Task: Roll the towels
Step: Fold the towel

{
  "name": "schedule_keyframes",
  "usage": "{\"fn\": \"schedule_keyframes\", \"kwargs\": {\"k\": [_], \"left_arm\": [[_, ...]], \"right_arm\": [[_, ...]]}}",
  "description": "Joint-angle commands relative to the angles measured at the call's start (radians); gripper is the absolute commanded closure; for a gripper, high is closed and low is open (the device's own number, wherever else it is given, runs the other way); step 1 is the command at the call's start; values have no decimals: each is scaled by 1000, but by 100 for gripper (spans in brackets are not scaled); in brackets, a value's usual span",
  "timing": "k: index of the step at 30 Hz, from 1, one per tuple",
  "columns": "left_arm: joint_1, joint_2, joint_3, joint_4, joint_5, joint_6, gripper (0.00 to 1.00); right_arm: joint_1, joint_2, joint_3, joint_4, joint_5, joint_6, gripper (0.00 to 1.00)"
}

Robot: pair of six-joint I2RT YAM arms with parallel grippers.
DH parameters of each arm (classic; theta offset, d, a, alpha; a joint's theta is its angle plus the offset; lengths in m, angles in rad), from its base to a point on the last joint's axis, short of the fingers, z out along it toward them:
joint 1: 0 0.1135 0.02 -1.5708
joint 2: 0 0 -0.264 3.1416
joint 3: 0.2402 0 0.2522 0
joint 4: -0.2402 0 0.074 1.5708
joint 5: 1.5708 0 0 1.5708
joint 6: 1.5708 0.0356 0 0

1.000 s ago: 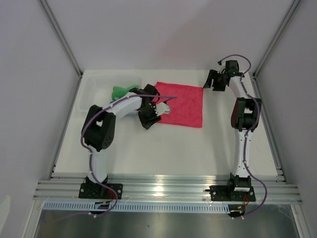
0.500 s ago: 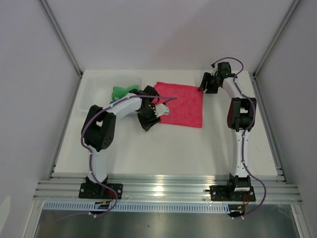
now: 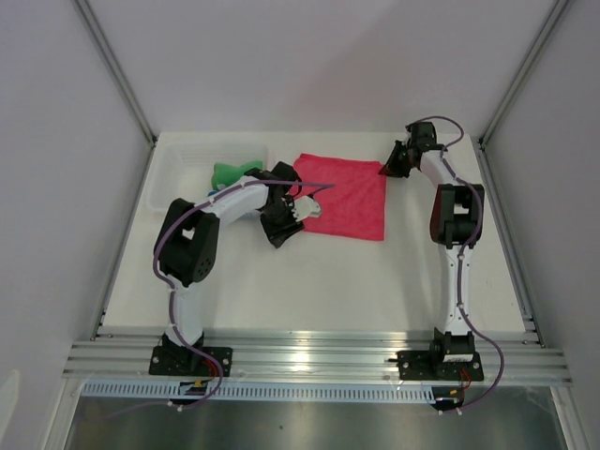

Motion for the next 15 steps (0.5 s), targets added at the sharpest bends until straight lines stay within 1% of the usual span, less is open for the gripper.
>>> {"fn": "schedule_keyframes", "kwargs": {"k": [1, 2, 3, 4, 5, 8, 9, 11, 12, 15], "left_arm": [[1, -50, -4, -3, -1, -19, 47], [1, -50, -4, -3, -1, -19, 47], [1, -50, -3, -4, 0, -19, 47], [1, -50, -1, -3, 2, -19, 47], [1, -50, 0, -1, 3, -20, 48], [1, -52, 8, -7, 11, -19, 47], [1, -52, 17, -9, 13, -19, 47], [1, -55, 23, -18, 26, -12, 48], [1, -55, 38, -23, 34, -11, 48], [-1, -64, 51, -40, 66, 9, 48]], "right_arm": [[-21, -35, -96, 39, 11, 84, 96], [-41, -65, -163, 61, -3, 104, 100], [-56, -85, -202, 82, -15, 145, 100], [-72, -105, -243, 130, -24, 162, 100], [-81, -148, -326, 148, -33, 176, 100], [-116, -223, -458, 219, -35, 224, 100], [-127, -287, -563, 266, -30, 253, 100], [-150, -358, -671, 303, -9, 282, 100], [-151, -428, -775, 329, -1, 293, 100], [-142, -533, -921, 351, 20, 336, 100]]}}
